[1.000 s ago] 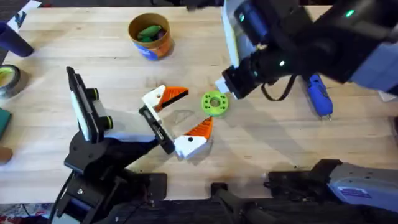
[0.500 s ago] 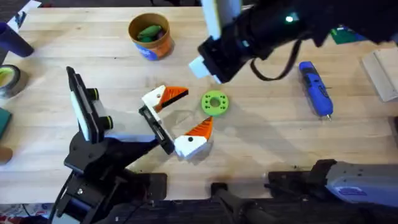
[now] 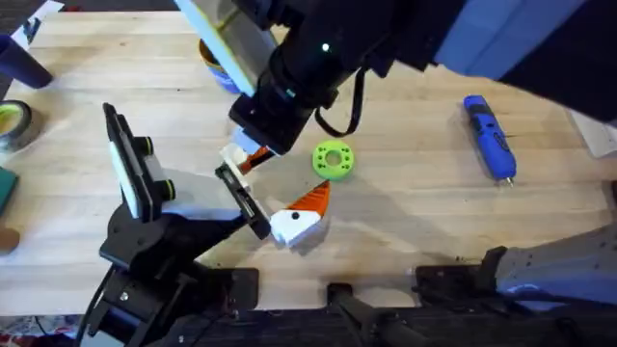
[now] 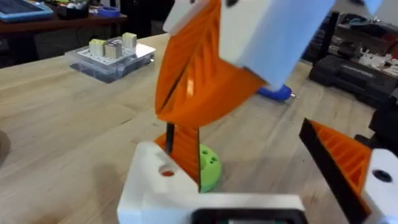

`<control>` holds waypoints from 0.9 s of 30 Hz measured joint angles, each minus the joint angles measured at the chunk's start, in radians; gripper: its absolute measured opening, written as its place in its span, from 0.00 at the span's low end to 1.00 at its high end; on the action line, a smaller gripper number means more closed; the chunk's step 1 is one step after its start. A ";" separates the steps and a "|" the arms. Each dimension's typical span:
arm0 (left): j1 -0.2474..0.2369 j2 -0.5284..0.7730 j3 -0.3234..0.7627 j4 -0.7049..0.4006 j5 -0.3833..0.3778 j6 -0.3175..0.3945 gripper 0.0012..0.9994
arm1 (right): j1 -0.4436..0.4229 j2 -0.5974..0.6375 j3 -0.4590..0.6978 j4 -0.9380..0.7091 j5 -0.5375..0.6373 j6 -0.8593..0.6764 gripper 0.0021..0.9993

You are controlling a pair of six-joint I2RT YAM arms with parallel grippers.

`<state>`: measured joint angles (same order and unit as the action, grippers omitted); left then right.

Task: Pick up the gripper from the table and insert it into the empty holder that is missing its gripper. Then pick up a screw, insert it into the mounting hole, and use the screwdriver to tighten it. Finally, clean up the table by picking up the vegetable and placing it into the bucket.

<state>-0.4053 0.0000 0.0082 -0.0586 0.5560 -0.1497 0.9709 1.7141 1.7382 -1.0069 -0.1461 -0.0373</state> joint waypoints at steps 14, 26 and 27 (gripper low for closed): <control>0.000 0.000 0.000 0.000 0.000 0.000 0.99 | 0.023 0.001 0.000 0.018 -0.005 -0.047 0.00; 0.000 0.000 0.000 0.000 0.000 0.000 0.99 | 0.023 0.002 0.000 0.015 0.003 -0.064 0.00; 0.000 0.000 0.000 0.000 0.000 0.000 0.99 | 0.023 0.003 0.000 0.015 0.002 -0.065 0.00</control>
<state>-0.4053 0.0002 0.0082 -0.0586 0.5560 -0.1497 0.9939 1.7168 1.7386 -0.9920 -0.1436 -0.1019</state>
